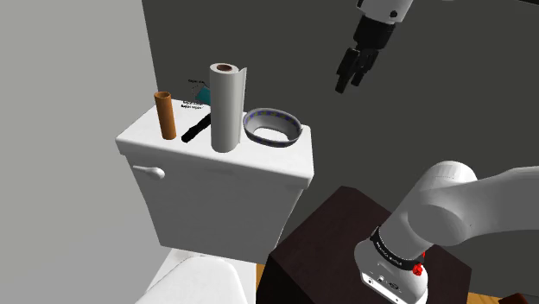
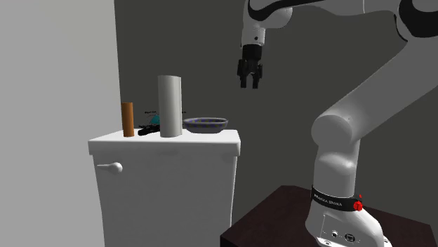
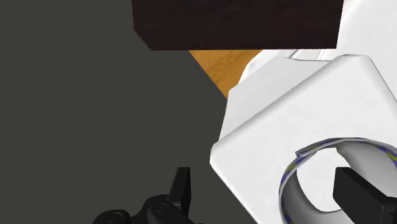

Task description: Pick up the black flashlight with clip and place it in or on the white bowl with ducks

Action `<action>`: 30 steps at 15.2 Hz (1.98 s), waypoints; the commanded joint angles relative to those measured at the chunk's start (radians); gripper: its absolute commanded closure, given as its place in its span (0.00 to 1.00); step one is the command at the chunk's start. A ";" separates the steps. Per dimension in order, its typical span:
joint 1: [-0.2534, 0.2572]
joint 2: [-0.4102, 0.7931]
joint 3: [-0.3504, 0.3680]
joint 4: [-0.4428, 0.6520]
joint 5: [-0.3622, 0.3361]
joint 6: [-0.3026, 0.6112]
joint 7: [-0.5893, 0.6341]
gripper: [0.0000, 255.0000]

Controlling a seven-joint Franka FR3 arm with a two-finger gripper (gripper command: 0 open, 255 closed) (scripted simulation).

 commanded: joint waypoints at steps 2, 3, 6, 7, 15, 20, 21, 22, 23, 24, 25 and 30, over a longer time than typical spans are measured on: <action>-0.003 0.003 0.028 -0.009 0.017 0.009 0.054 0.00; -0.007 0.008 0.056 -0.015 0.035 0.019 0.108 0.00; -0.019 0.037 0.141 -0.022 0.086 0.051 0.269 0.00; -0.023 0.051 0.169 -0.020 0.101 0.062 0.322 0.00; -0.072 0.240 0.385 0.066 0.185 0.164 0.747 0.00; -0.116 0.415 0.509 0.179 0.174 0.223 1.019 0.00; -0.125 0.455 0.532 0.207 0.164 0.233 1.075 0.00; -0.133 0.497 0.555 0.236 0.151 0.242 1.131 0.00; -0.140 0.540 0.576 0.267 0.135 0.250 1.189 0.00; -0.146 0.585 0.596 0.300 0.117 0.257 1.246 0.00; -0.150 0.632 0.613 0.334 0.095 0.262 1.305 0.00; -0.129 0.879 0.660 0.533 -0.039 0.262 1.591 0.00</action>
